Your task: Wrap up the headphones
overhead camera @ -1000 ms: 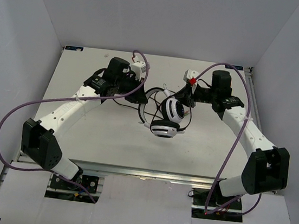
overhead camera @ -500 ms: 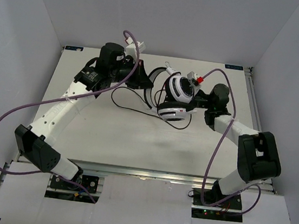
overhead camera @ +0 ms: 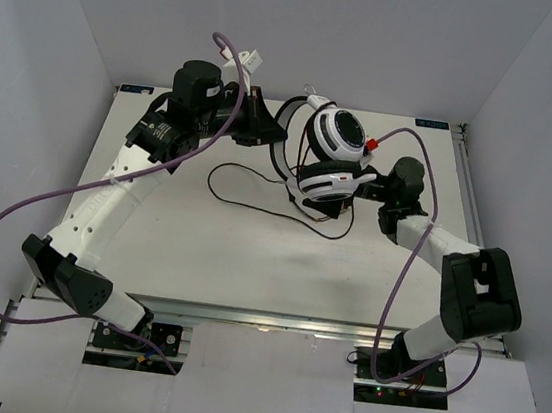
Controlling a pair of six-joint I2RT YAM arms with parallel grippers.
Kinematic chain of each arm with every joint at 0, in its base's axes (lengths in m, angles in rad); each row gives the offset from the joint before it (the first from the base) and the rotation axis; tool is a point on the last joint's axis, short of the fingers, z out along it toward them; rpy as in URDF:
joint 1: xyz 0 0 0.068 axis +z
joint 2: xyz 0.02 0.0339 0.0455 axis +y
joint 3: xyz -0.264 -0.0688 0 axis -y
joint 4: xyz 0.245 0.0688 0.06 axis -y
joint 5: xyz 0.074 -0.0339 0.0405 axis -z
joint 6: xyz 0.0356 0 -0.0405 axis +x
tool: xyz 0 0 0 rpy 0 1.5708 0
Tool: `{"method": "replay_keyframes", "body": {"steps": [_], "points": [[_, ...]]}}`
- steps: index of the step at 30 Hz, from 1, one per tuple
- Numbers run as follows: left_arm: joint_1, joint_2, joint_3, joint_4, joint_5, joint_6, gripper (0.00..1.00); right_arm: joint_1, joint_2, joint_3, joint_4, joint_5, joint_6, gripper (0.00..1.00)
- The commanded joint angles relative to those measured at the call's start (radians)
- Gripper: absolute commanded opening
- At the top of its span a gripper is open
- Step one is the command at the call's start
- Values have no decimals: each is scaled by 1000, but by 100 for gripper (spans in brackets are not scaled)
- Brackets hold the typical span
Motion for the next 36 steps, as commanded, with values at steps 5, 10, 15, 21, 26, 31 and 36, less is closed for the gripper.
{"method": "replay_keyframes", "body": {"steps": [5,10,15,21,26,31,36], "points": [[-1,-26,74,18,-23,-64,0,15,-182,-81,-282,251,-620,96],[-1,-34,73,24,-8,-103,0,44,-52,-36,-13,299,-470,90],[-1,-43,86,29,1,-142,0,84,86,90,80,316,-365,91],[-1,-56,85,35,3,-178,0,101,195,189,174,345,-232,98],[-1,-62,112,59,-32,-209,0,134,249,141,385,243,-62,75],[-1,-62,143,107,-88,-275,0,188,244,28,598,256,38,43],[0,-77,148,147,-209,-350,0,219,160,-39,603,265,44,8]]}}
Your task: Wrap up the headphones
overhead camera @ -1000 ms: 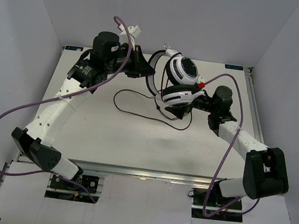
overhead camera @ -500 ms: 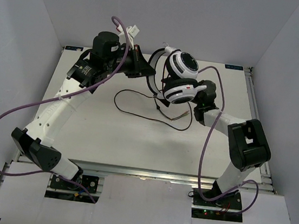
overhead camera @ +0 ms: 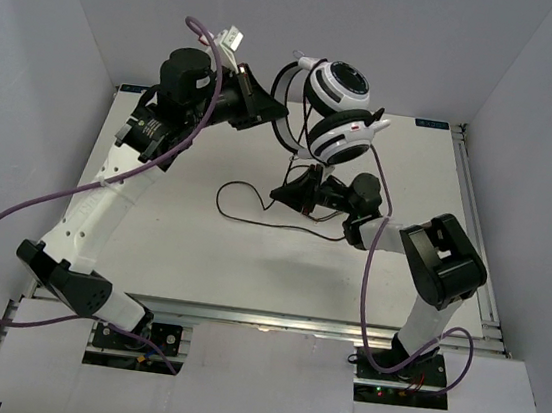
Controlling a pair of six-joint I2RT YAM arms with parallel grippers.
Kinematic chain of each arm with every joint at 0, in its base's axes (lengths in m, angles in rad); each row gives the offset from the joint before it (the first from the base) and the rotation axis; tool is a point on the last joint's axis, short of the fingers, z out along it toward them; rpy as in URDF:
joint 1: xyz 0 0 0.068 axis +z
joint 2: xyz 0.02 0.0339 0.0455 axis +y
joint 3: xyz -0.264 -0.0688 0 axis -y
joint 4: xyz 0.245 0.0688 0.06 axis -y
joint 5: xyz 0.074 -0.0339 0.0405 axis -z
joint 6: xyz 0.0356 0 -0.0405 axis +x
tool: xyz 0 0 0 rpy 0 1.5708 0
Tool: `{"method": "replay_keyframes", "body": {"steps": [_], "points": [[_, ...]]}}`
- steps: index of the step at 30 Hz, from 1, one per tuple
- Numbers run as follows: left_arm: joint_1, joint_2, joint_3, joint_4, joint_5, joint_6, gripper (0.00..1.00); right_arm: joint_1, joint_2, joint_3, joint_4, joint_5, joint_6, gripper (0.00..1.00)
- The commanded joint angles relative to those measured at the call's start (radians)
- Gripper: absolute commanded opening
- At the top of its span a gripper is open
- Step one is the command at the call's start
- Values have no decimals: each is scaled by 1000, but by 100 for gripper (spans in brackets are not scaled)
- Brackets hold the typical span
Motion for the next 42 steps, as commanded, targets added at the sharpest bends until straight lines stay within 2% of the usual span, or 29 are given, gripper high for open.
{"method": "replay_keyframes", "body": {"steps": [1,4,7,8,10,12,13,14,17,21,24,30,37,42], "points": [[1,-79,53,121,-125,-121,0,23,-95,-48,303,-7,51,8],[3,-89,57,128,-228,-130,0,33,-181,-87,255,-23,34,8],[11,-85,65,113,-291,-112,0,48,-268,-110,86,-46,-60,8],[12,-75,78,101,-326,-89,0,51,-312,-100,-49,-56,-103,8],[13,-40,120,48,-420,-18,0,58,-400,-67,-456,-46,-257,8],[14,-24,125,-3,-491,34,0,74,-458,23,-772,35,-507,8],[14,-17,116,-10,-541,78,0,84,-476,57,-973,80,-603,8],[16,-13,99,-15,-579,112,0,93,-505,88,-1096,139,-678,8],[20,-6,27,-19,-688,201,0,110,-592,165,-1335,314,-890,8],[31,-32,-130,44,-760,282,0,129,-645,262,-1536,526,-1041,8],[33,-37,-178,60,-754,294,0,132,-644,313,-1604,605,-1111,8],[39,-49,-200,64,-718,314,0,138,-618,349,-1625,615,-1162,8],[45,-70,-204,57,-683,316,0,152,-603,346,-1635,546,-1182,8],[59,-66,-217,61,-681,292,0,153,-608,339,-1644,429,-1166,8]]}}
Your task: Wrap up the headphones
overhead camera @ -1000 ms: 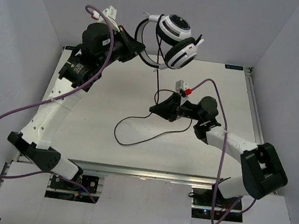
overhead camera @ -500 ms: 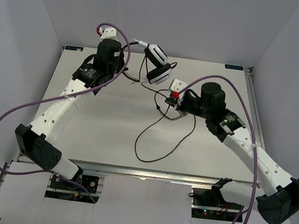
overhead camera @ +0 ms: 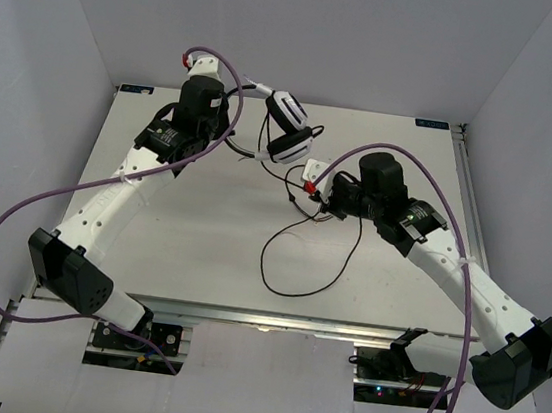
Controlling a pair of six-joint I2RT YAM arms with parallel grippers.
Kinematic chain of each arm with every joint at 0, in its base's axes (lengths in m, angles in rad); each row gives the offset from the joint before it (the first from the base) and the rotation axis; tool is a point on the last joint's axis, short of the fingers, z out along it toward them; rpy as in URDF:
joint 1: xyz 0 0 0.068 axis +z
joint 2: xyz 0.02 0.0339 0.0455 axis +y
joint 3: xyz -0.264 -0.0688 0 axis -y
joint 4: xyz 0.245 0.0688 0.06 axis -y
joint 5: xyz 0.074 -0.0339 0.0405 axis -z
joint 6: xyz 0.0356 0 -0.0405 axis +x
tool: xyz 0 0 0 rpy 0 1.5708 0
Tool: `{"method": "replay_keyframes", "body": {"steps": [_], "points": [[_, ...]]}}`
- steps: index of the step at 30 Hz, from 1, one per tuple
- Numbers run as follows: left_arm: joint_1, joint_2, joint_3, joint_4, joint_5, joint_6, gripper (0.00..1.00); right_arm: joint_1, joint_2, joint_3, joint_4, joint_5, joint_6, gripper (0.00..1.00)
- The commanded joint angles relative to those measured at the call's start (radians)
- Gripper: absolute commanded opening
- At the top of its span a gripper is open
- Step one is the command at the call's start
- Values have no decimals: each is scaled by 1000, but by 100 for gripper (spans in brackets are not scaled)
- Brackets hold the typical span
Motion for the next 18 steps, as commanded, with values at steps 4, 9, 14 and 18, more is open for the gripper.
{"method": "replay_keyframes", "body": {"steps": [4,9,14,18], "points": [[21,-59,44,85,36,-38,0,8,-19,17,8,-95,2,8],[23,-34,36,70,-45,49,0,7,-49,60,-20,-99,-14,8],[24,-14,-22,74,-69,77,0,7,-46,124,-46,-19,-62,8],[23,25,-27,63,-20,117,0,18,-15,178,-34,69,-108,8]]}}
